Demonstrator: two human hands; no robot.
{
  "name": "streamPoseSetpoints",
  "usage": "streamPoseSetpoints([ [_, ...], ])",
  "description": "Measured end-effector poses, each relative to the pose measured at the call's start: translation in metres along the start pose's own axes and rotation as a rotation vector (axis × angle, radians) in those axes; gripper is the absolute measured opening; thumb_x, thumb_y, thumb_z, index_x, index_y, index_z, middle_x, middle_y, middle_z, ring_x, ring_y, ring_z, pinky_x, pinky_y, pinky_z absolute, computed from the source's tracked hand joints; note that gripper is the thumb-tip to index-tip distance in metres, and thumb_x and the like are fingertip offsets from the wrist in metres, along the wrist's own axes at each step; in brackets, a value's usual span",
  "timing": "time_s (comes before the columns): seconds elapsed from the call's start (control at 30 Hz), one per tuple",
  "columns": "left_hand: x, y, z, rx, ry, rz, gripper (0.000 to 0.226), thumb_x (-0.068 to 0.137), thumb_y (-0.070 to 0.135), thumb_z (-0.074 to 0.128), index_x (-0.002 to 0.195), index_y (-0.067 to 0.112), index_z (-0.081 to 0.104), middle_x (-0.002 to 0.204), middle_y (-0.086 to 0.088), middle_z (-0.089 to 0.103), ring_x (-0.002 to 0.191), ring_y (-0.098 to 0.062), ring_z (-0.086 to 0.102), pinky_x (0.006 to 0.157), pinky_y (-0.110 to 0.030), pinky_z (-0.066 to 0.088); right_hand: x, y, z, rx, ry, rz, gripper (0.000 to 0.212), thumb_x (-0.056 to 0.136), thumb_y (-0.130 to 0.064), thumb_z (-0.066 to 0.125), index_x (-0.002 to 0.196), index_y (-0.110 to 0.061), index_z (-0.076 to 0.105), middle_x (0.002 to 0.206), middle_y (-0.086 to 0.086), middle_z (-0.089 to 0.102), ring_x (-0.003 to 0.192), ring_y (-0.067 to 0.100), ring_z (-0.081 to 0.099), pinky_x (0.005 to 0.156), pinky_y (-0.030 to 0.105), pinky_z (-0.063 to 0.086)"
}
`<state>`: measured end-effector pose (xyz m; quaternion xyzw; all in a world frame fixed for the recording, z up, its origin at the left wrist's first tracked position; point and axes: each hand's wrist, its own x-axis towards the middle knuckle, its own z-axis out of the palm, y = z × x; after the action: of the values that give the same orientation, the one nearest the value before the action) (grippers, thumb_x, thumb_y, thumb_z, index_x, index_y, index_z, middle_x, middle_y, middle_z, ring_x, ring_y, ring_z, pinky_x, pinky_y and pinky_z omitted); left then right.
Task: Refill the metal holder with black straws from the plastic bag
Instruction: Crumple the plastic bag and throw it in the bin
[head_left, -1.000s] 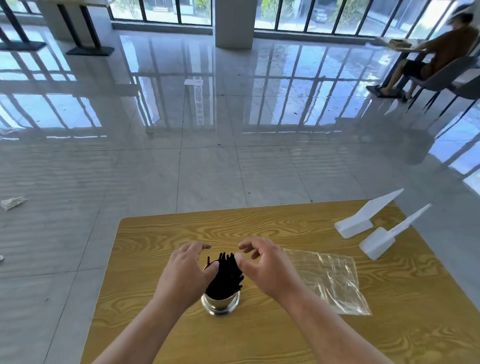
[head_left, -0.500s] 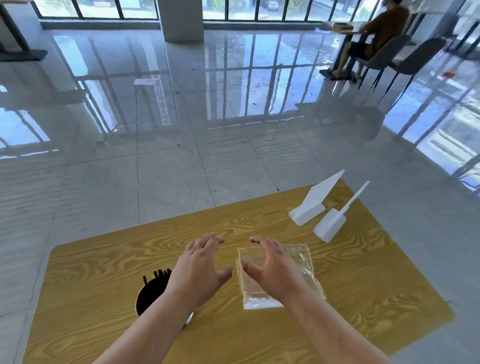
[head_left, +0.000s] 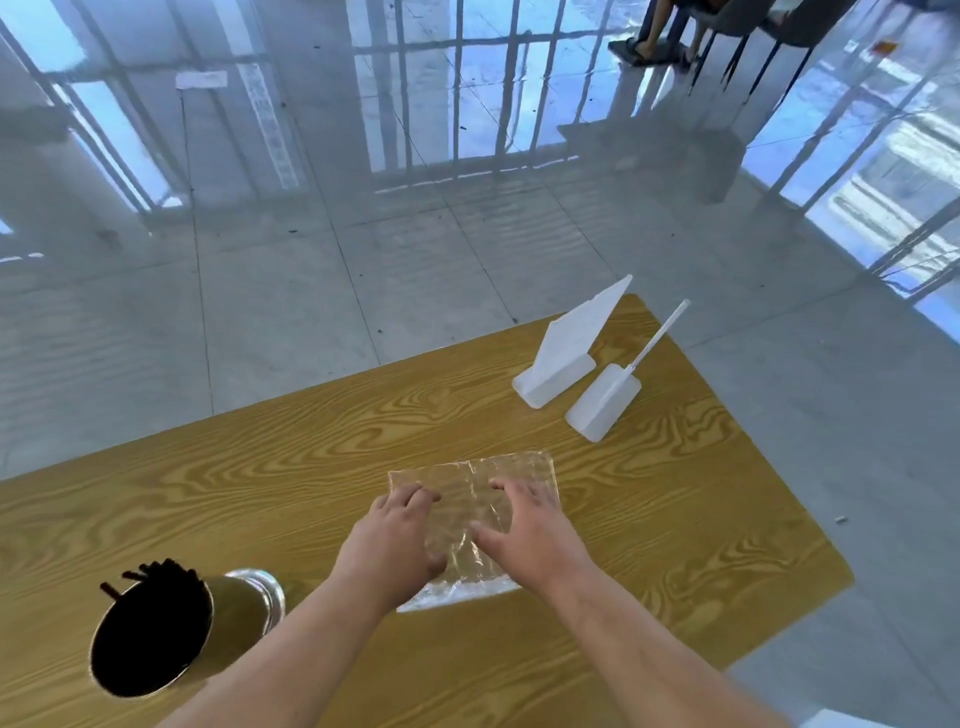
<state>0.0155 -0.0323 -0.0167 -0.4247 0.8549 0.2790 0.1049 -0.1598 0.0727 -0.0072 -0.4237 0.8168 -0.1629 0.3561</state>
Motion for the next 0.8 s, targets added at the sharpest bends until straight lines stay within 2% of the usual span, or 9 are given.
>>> streamPoseSetpoints([
  [0.07, 0.009, 0.002, 0.014, 0.024, -0.044, -0.021, 0.082, 0.085, 0.052, 0.073, 0.155, 0.031, 0.036, 0.163, 0.008, 0.032, 0.151, -0.021, 0.031, 0.118, -0.035, 0.037, 0.006, 0.011, 0.005, -0.013, -0.041, 0.033, 0.073, 0.095, -0.055, 0.065, 0.158, -0.030, 0.039, 0.160, -0.001, 0.045, 0.147, 0.020, 0.041, 0.116, 0.036, 0.038],
  [0.17, 0.017, 0.001, 0.033, 0.083, -0.087, -0.054, 0.093, 0.078, 0.065, 0.075, 0.155, 0.030, 0.035, 0.159, 0.008, 0.034, 0.147, -0.022, 0.035, 0.114, -0.037, 0.044, 0.012, 0.024, 0.014, -0.068, -0.081, 0.070, 0.074, 0.095, -0.054, 0.063, 0.160, -0.029, 0.037, 0.162, 0.001, 0.045, 0.148, 0.024, 0.042, 0.119, 0.040, 0.038],
  [0.33, 0.021, -0.004, 0.054, 0.259, -0.083, -0.067, 0.105, 0.071, 0.076, 0.074, 0.155, 0.030, 0.031, 0.157, 0.005, 0.030, 0.142, -0.021, 0.036, 0.106, -0.037, 0.050, 0.012, 0.034, 0.027, -0.079, -0.137, 0.077, 0.074, 0.095, -0.051, 0.063, 0.160, -0.029, 0.036, 0.163, 0.002, 0.045, 0.150, 0.025, 0.041, 0.122, 0.044, 0.037],
  [0.47, 0.021, -0.005, 0.065, 0.351, -0.045, -0.030, 0.081, 0.086, 0.066, 0.066, 0.152, 0.031, 0.035, 0.152, -0.001, 0.035, 0.138, -0.024, 0.039, 0.104, -0.037, 0.051, 0.010, 0.038, 0.030, -0.051, -0.148, 0.079, 0.074, 0.095, -0.050, 0.061, 0.161, -0.030, 0.035, 0.163, 0.001, 0.044, 0.149, 0.024, 0.041, 0.120, 0.046, 0.041],
  [0.6, 0.021, -0.003, 0.066, 0.368, 0.002, 0.016, 0.050, 0.104, 0.038, 0.046, 0.153, 0.030, 0.039, 0.141, 0.000, 0.052, 0.132, -0.023, 0.048, 0.098, -0.038, 0.050, 0.004, 0.037, 0.029, -0.014, -0.147, 0.090, 0.071, 0.093, -0.048, 0.062, 0.158, -0.030, 0.040, 0.154, 0.001, 0.052, 0.139, 0.022, 0.049, 0.117, 0.045, 0.045],
  [0.7, 0.017, -0.002, 0.062, 0.241, 0.030, 0.010, 0.028, 0.104, 0.035, 0.043, 0.126, 0.031, 0.060, 0.126, 0.006, 0.060, 0.125, -0.020, 0.053, 0.096, -0.038, 0.049, -0.006, 0.037, 0.030, 0.026, -0.104, 0.126, 0.071, 0.094, -0.049, 0.063, 0.158, -0.031, 0.039, 0.153, 0.000, 0.053, 0.137, 0.021, 0.051, 0.117, 0.045, 0.045],
  [0.8, 0.006, 0.002, 0.052, 0.031, 0.068, 0.035, 0.015, 0.104, 0.036, 0.047, 0.108, 0.031, 0.060, 0.112, 0.009, 0.063, 0.109, -0.019, 0.059, 0.086, -0.036, 0.048, -0.019, 0.036, 0.027, 0.160, -0.034, 0.195, 0.076, 0.096, -0.058, 0.066, 0.160, -0.032, 0.037, 0.159, -0.001, 0.050, 0.143, 0.022, 0.049, 0.118, 0.045, 0.044],
])
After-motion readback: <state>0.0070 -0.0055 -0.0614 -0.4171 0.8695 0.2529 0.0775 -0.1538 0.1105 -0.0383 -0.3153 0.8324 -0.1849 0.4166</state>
